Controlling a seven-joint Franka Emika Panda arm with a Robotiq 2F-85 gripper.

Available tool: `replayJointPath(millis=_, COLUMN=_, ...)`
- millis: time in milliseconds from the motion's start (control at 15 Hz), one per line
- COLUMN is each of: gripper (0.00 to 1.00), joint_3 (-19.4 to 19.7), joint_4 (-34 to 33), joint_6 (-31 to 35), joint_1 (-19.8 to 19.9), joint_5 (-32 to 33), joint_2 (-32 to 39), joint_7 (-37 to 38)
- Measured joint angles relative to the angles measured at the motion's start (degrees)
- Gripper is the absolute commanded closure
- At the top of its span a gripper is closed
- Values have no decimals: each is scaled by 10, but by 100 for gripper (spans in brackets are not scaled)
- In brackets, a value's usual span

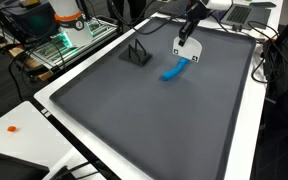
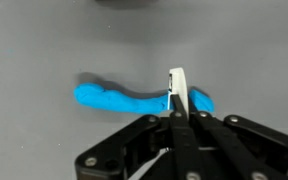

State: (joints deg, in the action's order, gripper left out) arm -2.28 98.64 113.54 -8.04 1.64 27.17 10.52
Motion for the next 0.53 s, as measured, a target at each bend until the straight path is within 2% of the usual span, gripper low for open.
replayJointPath(millis=533, gripper=99, joint_3=1, joint_4=-13, joint_6=10, joint_1=0, joint_5=13, joint_2=30, joint_7=-5)
